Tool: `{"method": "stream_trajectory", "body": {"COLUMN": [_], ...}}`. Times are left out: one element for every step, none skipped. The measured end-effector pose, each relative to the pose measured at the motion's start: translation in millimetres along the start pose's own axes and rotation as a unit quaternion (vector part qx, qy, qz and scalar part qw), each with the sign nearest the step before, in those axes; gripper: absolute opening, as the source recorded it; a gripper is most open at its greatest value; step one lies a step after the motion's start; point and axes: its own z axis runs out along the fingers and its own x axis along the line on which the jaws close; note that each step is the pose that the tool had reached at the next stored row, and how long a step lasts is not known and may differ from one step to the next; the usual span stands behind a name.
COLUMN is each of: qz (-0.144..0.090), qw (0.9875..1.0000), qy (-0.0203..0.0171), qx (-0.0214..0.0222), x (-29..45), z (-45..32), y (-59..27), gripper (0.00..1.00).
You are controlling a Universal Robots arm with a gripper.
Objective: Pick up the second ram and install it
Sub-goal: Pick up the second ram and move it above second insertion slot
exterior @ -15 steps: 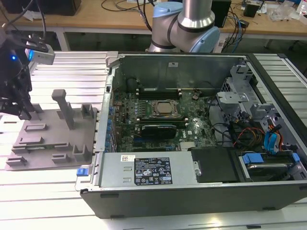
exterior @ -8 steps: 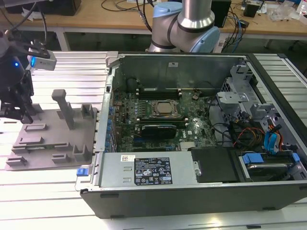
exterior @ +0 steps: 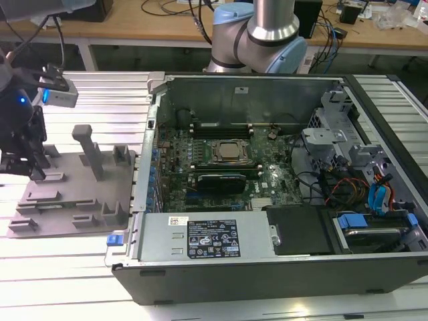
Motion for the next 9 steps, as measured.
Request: {"method": "stream_trajectory", "body": {"qz": [0.000,0.000,0.000,0.000,0.001,0.004,0.008,0.010,0.010], "qw": [1.0000,1.0000,1.0000,1.0000,1.0000,1.0000,1.0000,0.9999,0.9999], "qy": [0.0000,0.0001,0.0000,0.0000,0.0000,0.0005,0.0004,0.0003,0.0002], "qx": [0.0000,0.0000,0.0000,0.0000,0.0000,0.0000,0.0002,0.0002,0.0003], "x": [0.9,0.9,0.9,0.9,1.0,1.0,1.0,1.1,1.1], "z": [3.2,4.7,5.7,8.0,9.8,10.7,11.3,11.9,12.5], "y": [0.9,1.2,1.2,1.2,1.2,1.1,1.1,1.1,1.0], "gripper": [0.28,0.28,0.28,0.28,0.28,0.28,0.28,0.28,0.28]}}
